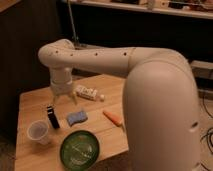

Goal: Move the arm in a circular motion

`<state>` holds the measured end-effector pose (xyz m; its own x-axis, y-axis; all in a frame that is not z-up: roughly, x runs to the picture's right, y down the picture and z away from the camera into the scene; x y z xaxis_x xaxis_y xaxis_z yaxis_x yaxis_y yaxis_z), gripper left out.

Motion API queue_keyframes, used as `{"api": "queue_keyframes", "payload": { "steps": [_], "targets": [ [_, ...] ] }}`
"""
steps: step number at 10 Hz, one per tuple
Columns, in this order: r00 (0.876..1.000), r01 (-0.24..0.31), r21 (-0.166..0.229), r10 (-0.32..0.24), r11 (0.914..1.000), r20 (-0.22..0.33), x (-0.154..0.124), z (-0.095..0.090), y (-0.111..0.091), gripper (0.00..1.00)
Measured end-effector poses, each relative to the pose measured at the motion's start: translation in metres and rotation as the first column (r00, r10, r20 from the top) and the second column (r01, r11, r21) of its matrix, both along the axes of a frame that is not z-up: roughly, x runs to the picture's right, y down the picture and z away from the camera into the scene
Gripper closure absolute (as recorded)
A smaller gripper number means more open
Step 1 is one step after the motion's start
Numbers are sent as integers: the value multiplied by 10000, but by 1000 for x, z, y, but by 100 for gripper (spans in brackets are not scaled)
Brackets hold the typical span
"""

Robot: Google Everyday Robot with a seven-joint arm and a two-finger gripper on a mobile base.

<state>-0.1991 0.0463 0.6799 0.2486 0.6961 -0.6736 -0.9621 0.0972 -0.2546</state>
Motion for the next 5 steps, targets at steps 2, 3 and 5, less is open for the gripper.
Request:
{"api": "queue_keyframes", "payload": {
  "steps": [2,3,5],
  "targets": [
    [9983,-374,428,392,9984,-441,8,24,-30,35],
    [9961,-552,580,589,9968,-654,20,36,-44,35],
    [9830,-1216,819,1315,9892,-1284,66,65,-71,35]
  ]
}}
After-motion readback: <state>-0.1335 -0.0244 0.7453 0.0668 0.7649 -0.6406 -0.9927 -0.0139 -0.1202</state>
